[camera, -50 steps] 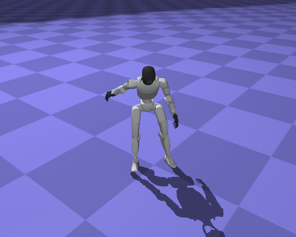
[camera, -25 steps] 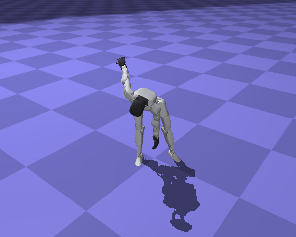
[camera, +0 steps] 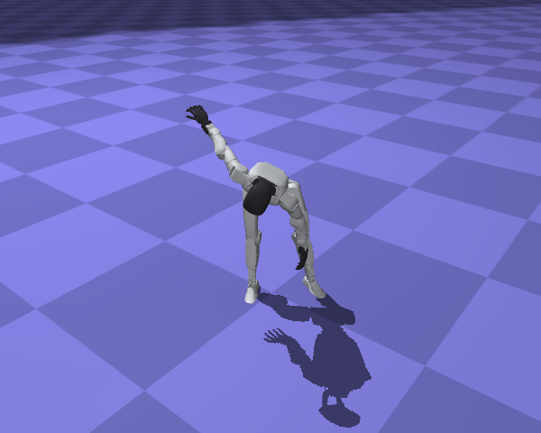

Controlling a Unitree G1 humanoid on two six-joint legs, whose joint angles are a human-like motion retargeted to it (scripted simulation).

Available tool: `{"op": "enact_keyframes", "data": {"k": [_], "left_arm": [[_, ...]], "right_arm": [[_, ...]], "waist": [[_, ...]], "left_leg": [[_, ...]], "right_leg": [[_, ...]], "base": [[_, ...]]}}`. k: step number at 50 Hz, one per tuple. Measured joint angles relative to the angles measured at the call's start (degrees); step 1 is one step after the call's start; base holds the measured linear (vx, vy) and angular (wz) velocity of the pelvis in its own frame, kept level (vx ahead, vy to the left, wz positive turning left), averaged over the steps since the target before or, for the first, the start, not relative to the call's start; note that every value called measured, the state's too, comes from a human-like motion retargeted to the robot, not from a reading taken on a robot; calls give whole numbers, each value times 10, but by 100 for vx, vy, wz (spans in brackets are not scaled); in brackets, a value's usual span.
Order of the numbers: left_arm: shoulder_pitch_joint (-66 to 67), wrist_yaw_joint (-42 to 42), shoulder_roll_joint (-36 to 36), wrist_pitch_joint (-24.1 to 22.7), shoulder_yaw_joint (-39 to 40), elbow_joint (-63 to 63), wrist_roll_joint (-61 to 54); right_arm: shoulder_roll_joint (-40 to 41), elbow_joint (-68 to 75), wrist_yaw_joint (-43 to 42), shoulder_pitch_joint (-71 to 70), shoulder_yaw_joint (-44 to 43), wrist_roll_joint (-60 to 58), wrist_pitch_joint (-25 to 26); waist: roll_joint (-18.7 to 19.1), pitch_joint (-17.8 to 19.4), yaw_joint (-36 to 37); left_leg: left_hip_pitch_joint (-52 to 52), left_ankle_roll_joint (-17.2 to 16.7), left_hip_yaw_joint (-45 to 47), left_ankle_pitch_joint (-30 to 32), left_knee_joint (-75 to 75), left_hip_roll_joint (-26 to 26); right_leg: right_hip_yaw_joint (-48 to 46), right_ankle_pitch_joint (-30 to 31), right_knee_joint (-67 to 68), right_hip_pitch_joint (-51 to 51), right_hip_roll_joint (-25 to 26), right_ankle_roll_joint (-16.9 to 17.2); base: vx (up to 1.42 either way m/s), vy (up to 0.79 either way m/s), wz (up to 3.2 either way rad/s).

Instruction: Upper body actions

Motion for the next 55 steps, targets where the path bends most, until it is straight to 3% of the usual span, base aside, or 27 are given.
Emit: {"op": "enact_keyframes", "data": {"k": [2, 5, 7, 10, 15, 20, 27, 32, 35, 43, 48, 55], "left_arm": [[49, 6, 13, 15, 1, -4, 2], [156, -9, 24, 55, 20, -54, 13], [245, -14, 15, 54, 55, -103, 12], [358, -10, -8, 61, 117, -126, 30], [497, 0, -50, 143, 202, -82, 19], [533, 40, -64, 193, 263, 1, -29], [538, 155, -89, 174, 229, 61, 1], [540, 213, -107, 201, 209, 139, 66], [511, 228, -117, 209, 213, 191, 43], [367, 234, -102, 144, 133, 282, -118], [319, 248, -103, 130, 88, 282, -133], [294, 238, -115, 120, 60, 243, -161]], "right_arm": [[-17, -20, -3, -18, 14, -74, 12], [-41, -40, -16, -52, 35, -178, 72], [-54, -51, -22, -71, 44, -215, 88], [-69, -63, -33, -89, 51, -229, 86], [-84, -85, -33, -72, 38, -260, 89], [-98, -101, -40, -53, 11, -276, 113], [-102, -126, -25, -80, -37, -296, 147], [-97, -130, 5, -178, 17, -299, 184], [-76, -146, 41, -243, 45, -297, 210], [-41, -201, 189, -363, 47, -286, 277], [-40, -218, 219, -377, 48, -317, 286], [-47, -212, 196, -302, 25, -324, 257]], "waist": [[17, 0, 19], [46, 0, 52], [68, 0, 76], [106, 0, 120], [196, 0, 223], [299, 0, 326], [419, 0, 479], [422, 0, 588], [422, 0, 665], [422, 0, 873], [422, 0, 899], [422, 0, 846]], "left_leg": [[4, 3, -18, 1, 4, -4], [6, 7, -48, 4, 10, -11], [3, 8, -70, 6, 15, -17], [-4, 11, -103, 11, 22, -33], [-11, 18, -167, 20, 31, -73], [-30, 16, -230, 32, 41, -119], [-52, 8, -309, 45, 44, -181], [-87, 7, -330, 53, 33, -209], [-109, 1, -337, 60, 23, -216], [-165, -8, -352, 73, 15, -208], [-168, -7, -355, 76, 16, -199], [-139, 2, -349, 74, 21, -182]], "right_leg": [[-12, -5, -1, 21, -7, -1], [-32, -13, -2, 51, -18, 0], [-47, -18, -2, 69, -28, -1], [-68, -29, -1, 93, -48, 1], [-116, -50, -1, 146, -88, 7], [-184, -69, -8, 197, -129, 16], [-262, -81, -17, 247, -169, 26], [-286, -78, -13, 223, -195, 32], [-301, -80, -6, 202, -203, 35], [-330, -93, 9, 156, -194, 37], [-330, -91, 7, 153, -184, 38], [-314, -84, 9, 169, -168, 31]], "base": [[-25, 5, 82], [-29, 14, 87], [-32, 17, 102], [-38, 10, 124], [-37, 1, 146], [-39, 4, 169], [-31, -3, 140], [-25, -21, 78], [-18, -53, 65], [2, -70, 25], [4, -17, -16], [3, -5, -42]]}}
